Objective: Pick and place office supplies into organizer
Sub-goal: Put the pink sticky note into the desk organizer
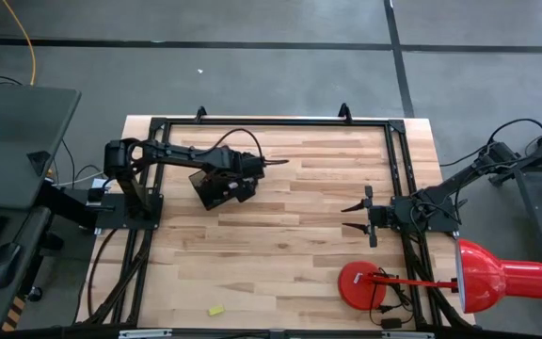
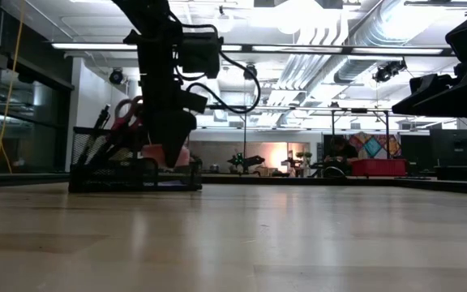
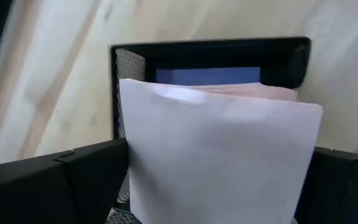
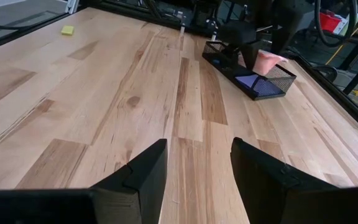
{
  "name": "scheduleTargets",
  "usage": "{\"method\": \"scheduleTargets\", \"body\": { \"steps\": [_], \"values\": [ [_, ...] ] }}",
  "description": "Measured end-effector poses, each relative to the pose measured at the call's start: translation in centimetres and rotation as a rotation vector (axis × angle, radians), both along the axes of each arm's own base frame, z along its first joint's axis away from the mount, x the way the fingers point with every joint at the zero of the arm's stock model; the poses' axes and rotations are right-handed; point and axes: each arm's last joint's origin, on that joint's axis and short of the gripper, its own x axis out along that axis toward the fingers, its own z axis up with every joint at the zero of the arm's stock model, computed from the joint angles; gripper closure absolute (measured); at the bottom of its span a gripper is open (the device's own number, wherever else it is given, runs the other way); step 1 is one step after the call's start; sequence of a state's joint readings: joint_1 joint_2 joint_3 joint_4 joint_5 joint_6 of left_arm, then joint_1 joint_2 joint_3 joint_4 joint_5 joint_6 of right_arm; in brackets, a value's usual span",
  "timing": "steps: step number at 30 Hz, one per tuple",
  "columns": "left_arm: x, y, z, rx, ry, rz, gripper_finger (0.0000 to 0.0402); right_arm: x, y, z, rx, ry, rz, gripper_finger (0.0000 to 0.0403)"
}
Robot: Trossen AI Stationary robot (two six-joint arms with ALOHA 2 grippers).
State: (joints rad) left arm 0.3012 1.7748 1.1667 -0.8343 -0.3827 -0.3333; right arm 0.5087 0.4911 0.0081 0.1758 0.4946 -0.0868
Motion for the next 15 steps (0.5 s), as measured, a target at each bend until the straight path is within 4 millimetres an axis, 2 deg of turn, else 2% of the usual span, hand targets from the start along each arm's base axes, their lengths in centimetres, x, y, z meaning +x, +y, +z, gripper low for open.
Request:
{"method": "scheduleTargets", "body": {
  "steps": [11,15],
  "values": [
    [0.41,0.19,0.10,0.035,-0.026,-0.030,0.0012,-0.01,0.00,-0.03,-0.002,0.003,0.000,0.0233],
    [0.56,0.02,0.06,-0.039,-0.054,-0.061,0.0007,-0.01,-0.01,-0.04,-0.002,0.003,0.000,0.0233]
  ]
}}
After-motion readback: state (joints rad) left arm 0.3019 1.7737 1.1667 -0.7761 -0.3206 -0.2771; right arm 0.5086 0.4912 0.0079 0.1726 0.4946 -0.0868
